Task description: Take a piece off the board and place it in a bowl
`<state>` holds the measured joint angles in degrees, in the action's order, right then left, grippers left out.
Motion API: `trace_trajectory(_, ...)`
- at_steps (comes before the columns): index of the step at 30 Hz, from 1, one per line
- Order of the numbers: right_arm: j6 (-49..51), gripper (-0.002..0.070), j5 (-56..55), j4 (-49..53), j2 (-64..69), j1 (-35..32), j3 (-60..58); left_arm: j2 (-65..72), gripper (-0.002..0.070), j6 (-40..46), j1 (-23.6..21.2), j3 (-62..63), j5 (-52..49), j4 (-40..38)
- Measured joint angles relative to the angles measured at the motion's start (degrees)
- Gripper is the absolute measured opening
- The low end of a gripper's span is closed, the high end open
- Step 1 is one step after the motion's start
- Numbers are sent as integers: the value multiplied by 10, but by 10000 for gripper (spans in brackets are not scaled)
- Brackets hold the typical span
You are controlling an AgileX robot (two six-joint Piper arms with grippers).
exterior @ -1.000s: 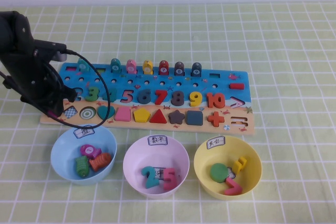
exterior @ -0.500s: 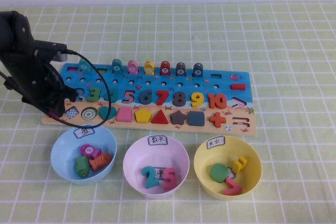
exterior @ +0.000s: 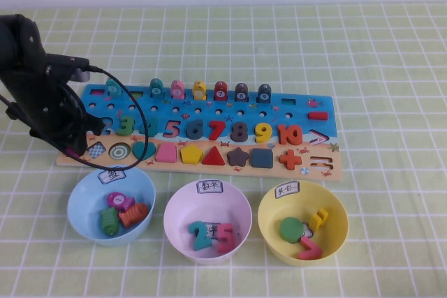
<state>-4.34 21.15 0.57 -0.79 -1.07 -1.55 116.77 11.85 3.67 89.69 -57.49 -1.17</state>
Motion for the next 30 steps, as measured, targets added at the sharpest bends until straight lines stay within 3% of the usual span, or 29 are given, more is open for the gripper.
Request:
trace_trajectory(20, 0, -17, 0, 19, 0, 0, 0, 0, 202, 1, 0, 0, -9, -3)
trace_trajectory(23, 0, -17, -11, -75, 0, 0, 0, 0, 202, 1, 0, 0, -9, -3)
trace_trajectory(30, 0, -17, -97, -471, 0, 0, 0, 0, 202, 4, 0, 0, -9, -3)
